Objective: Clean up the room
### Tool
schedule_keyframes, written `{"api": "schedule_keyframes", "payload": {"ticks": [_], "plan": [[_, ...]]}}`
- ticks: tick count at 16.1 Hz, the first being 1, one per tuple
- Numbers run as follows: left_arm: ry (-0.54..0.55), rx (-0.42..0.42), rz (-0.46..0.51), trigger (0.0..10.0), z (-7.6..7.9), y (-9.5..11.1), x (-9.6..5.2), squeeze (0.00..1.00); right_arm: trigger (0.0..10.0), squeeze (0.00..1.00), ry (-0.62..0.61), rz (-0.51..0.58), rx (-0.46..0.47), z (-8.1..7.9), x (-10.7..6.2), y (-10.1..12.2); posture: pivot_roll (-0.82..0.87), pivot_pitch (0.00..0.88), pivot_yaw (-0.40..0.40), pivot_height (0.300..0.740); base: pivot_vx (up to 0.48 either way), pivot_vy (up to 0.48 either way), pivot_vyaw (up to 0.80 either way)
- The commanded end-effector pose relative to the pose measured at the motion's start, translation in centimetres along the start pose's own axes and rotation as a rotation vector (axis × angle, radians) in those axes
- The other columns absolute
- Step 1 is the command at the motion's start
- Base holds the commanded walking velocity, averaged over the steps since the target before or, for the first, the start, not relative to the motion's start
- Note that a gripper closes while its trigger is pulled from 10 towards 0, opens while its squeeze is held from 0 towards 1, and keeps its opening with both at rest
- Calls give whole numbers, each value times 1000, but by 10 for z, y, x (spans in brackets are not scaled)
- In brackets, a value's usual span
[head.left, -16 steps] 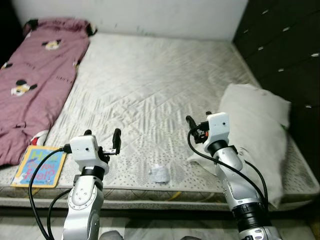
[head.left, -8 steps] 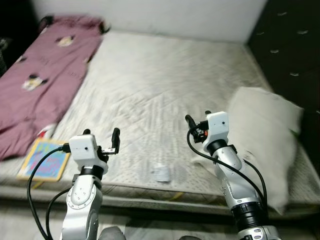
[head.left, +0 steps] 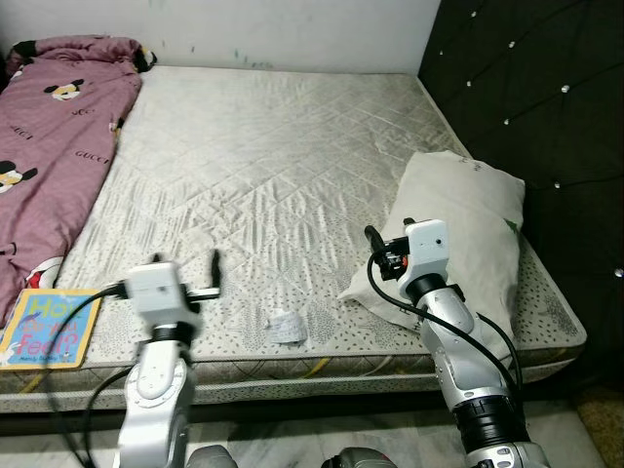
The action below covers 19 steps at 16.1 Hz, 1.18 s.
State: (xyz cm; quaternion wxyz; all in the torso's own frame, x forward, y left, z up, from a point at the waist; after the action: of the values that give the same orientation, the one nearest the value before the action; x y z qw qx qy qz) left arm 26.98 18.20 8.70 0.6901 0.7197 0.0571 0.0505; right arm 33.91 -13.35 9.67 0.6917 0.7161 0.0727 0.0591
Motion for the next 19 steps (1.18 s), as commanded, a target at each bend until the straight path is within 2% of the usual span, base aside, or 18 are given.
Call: {"api": "schedule_keyframes", "payload": {"ticks": [1, 2, 3, 6, 11, 15, 19], "plan": [[46, 16, 23, 10000, -10, 6, -2, 0, 10000, 0, -53, 37, 15, 12, -2, 11, -1, 8, -51, 740, 0, 0, 0], [86, 25, 35, 10000, -21, 10, -7, 0, 10000, 0, -101, 46, 43, 21, -5, 16, -4, 12, -47, 740, 0, 0, 0], [92, 23, 37, 10000, -26, 11, -11, 0, 10000, 0, -120, 49, 50, 27, -9, 19, -6, 13, -46, 740, 0, 0, 0], [85, 54, 8, 10000, -31, 3, -18, 0, 10000, 0, -126, 11, 25, 35, -19, 9, -4, 14, -46, 740, 0, 0, 0], [42, 68, 35, 10000, -17, 8, -10, 0, 10000, 0, -111, 11, 28, 30, -15, 9, -8, 2, -45, 740, 0, 0, -480], [95, 67, 4, 10000, -27, 3, -15, 0, 10000, 0, -110, -16, 50, 25, -25, 3, -2, 0, -41, 740, 0, 0, 0], [82, 80, 20, 10000, -25, 5, -12, 0, 10000, 0, -92, -16, 56, 20, -21, 5, -1, 0, -41, 740, 0, 0, 0]]}}
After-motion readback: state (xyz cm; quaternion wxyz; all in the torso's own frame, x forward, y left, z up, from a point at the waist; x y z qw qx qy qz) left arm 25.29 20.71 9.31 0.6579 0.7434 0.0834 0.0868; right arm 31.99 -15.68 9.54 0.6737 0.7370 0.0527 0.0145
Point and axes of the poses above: a point about 5 cm out from each wrist's last joint towards the gripper, its own x axis pointing out of the wrist towards the gripper, its own y axis along the axis of the wrist's last joint, z = x × y, the point moved 4 cm from there along x, pointing out of the wrist towards the gripper, and after that the axes turned 6 degrees about x, right-handed, at the moved point
